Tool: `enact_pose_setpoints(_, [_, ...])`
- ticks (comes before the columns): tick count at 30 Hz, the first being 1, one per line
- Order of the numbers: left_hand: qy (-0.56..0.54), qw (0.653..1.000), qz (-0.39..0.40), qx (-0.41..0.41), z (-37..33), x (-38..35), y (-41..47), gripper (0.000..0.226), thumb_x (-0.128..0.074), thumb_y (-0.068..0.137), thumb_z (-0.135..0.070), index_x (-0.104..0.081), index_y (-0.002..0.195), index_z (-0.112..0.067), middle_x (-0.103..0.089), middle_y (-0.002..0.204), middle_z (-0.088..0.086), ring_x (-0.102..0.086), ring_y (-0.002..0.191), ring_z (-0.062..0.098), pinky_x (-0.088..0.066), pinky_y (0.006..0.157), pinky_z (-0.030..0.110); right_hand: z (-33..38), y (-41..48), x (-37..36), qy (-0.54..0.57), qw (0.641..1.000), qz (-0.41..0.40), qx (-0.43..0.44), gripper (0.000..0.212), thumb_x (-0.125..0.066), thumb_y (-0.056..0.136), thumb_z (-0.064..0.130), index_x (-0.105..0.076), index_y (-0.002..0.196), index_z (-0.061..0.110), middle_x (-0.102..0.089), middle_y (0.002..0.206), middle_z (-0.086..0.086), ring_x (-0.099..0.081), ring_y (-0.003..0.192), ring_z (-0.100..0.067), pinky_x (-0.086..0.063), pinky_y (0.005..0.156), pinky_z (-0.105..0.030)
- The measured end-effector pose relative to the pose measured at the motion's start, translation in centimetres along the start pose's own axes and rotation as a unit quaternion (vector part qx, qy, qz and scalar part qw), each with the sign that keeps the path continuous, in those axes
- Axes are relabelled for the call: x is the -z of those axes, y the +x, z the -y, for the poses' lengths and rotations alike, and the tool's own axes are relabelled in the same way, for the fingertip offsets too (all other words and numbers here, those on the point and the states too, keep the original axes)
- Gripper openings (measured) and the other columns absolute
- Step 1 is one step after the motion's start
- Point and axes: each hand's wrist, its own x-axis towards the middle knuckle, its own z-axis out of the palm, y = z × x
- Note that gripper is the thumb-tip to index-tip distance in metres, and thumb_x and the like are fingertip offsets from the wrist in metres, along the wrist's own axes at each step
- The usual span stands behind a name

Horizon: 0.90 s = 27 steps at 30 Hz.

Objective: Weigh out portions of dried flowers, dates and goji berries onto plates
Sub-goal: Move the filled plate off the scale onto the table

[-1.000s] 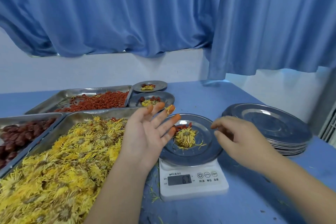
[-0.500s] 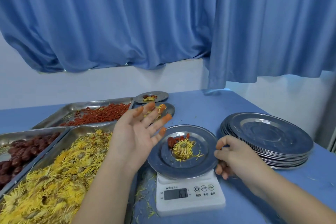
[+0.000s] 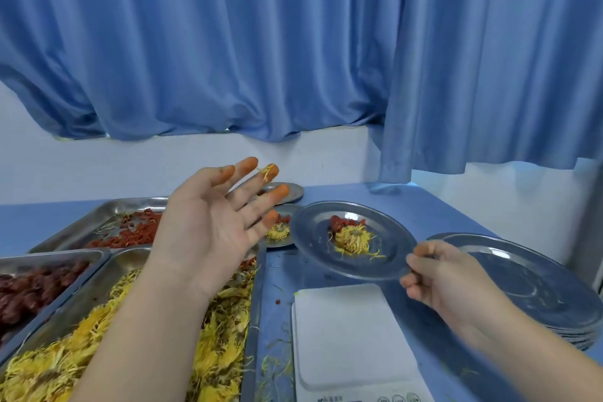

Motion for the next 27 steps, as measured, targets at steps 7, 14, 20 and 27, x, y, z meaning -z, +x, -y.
enact_pose_setpoints(7, [0.031, 0.999, -0.041, 0.003, 0.3, 0.8, 0.5, 0.030, -0.046, 0.093, -0.028, -0.065, 0.113, -0.014, -0.074, 0.110, 0.008, -0.071, 0.101, 0.028, -0.050, 0.081, 0.038, 1.3, 9.2, -4.8, 0.014, 0.998, -0.068, 0.007, 0.010, -0.047, 0.095, -0.003, -0.049, 0.093, 0.006, -0.057, 0.072, -0.014, -0.062, 0.054, -0.021, -0.054, 0.043, -0.022])
enact_pose_setpoints(14, [-0.034, 0.995, -0.097, 0.012, 0.7, 1.6, 1.1, 0.031, -0.047, 0.094, -0.032, -0.068, 0.108, -0.014, -0.075, 0.104, 0.007, -0.072, 0.096, 0.028, -0.050, 0.076, 0.038, -0.3, 18.3, -7.9, 0.017, 0.990, -0.139, -0.031, 0.029, -0.040, 0.091, -0.008, -0.055, 0.116, -0.002, -0.058, 0.072, -0.013, -0.054, 0.049, -0.023, -0.048, 0.034, -0.022])
enact_pose_setpoints(20, [-0.130, 0.978, -0.147, 0.067, 1.2, 1.6, 1.8, 0.036, -0.051, 0.087, -0.036, -0.077, 0.099, -0.014, -0.076, 0.101, 0.008, -0.073, 0.089, 0.031, -0.049, 0.076, 0.041, -2.6, 23.7, -8.2, 0.017, 0.982, -0.176, -0.071, 0.033, -0.045, 0.089, -0.009, -0.056, 0.119, -0.001, -0.066, 0.101, -0.022, -0.058, 0.051, -0.026, -0.048, 0.034, -0.023])
enact_pose_setpoints(27, [-0.166, 0.978, -0.101, 0.081, 1.0, 1.3, 2.7, 0.043, -0.054, 0.056, -0.039, -0.080, 0.081, -0.016, -0.077, 0.097, 0.007, -0.074, 0.079, 0.030, -0.056, 0.059, 0.037, -3.4, 28.2, -9.6, 0.001, 0.976, -0.195, -0.100, 0.036, -0.053, 0.089, -0.006, -0.058, 0.123, 0.004, -0.065, 0.106, -0.020, -0.058, 0.053, -0.024, -0.046, 0.031, -0.022])
